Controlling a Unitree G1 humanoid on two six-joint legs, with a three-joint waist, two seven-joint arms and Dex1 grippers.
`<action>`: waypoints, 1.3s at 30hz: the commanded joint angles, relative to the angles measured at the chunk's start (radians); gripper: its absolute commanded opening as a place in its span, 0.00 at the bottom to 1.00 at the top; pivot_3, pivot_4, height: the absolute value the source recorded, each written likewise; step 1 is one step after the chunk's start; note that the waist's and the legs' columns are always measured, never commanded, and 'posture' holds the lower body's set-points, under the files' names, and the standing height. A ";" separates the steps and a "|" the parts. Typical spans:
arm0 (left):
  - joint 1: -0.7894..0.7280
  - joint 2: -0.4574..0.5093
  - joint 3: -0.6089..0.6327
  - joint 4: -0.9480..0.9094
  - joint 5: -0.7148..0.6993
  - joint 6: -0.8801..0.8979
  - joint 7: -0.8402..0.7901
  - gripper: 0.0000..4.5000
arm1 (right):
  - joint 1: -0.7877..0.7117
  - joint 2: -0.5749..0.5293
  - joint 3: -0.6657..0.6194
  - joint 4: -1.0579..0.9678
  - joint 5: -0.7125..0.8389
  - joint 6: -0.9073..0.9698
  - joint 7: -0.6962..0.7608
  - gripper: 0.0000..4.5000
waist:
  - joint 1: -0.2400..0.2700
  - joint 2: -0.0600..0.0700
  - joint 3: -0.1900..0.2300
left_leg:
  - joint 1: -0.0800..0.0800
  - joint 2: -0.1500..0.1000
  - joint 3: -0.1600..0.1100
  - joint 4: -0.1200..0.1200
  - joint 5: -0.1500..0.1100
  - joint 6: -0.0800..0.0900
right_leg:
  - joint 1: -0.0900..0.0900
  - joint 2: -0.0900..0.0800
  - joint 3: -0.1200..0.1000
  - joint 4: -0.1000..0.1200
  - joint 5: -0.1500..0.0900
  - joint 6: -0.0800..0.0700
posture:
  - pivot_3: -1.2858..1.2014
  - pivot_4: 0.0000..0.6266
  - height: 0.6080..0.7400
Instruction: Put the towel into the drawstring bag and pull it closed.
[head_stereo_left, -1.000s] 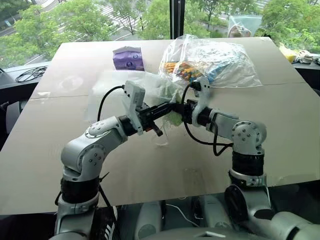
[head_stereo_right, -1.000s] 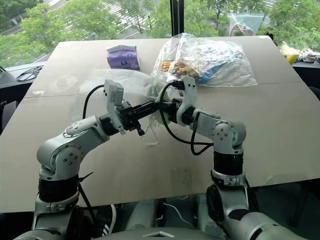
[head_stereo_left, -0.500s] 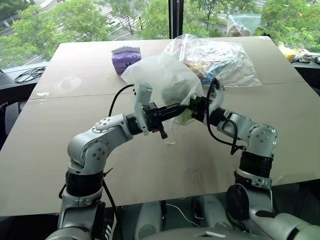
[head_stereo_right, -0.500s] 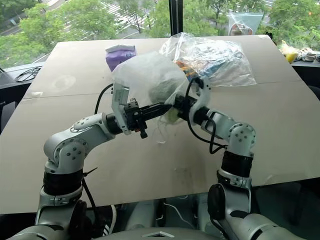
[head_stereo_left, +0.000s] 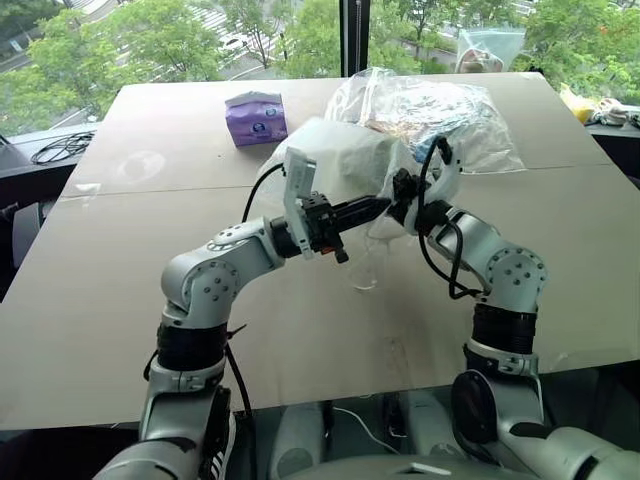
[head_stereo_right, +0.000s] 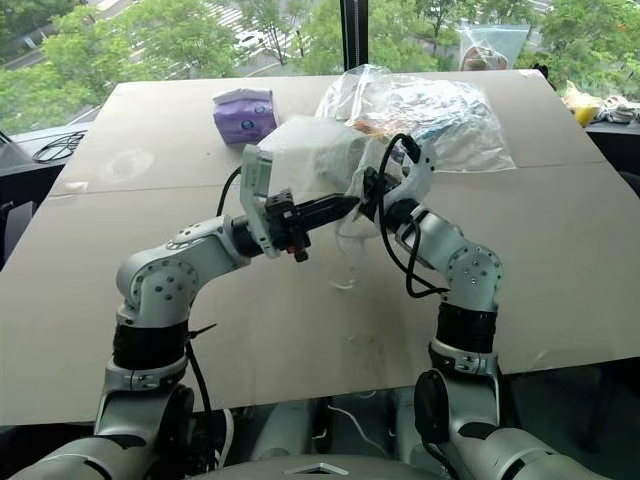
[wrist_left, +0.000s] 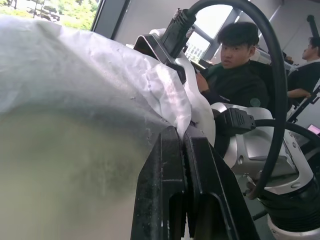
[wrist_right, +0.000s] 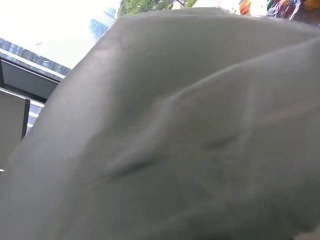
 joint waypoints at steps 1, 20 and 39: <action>-0.030 -0.003 0.000 0.015 0.020 -0.034 -0.012 0.00 | 0.041 0.032 0.062 -0.045 -0.014 -0.009 0.014 0.67 | 0.001 0.000 0.000 | 0.000 0.000 -0.001 0.000 0.000 0.000 | 0.000 0.000 0.000 0.000 0.000 0.000 | 0.52 0.24 1.00; -0.075 0.047 0.063 0.100 0.089 -0.131 -0.067 0.00 | 0.134 -0.287 -0.024 -0.128 0.106 0.099 0.163 0.99 | 0.004 0.000 0.000 | -0.001 0.000 0.000 0.000 0.000 0.000 | 0.000 0.000 0.000 0.000 0.000 0.000 | 0.52 0.24 1.00; -0.079 0.061 0.074 0.093 0.105 -0.137 -0.071 0.00 | 0.154 -0.658 0.512 0.233 -0.941 -0.655 0.748 0.99 | 0.002 -0.004 0.005 | 0.001 0.000 0.001 0.001 0.000 0.000 | 0.000 0.001 0.001 0.000 0.000 0.000 | 0.52 0.24 1.00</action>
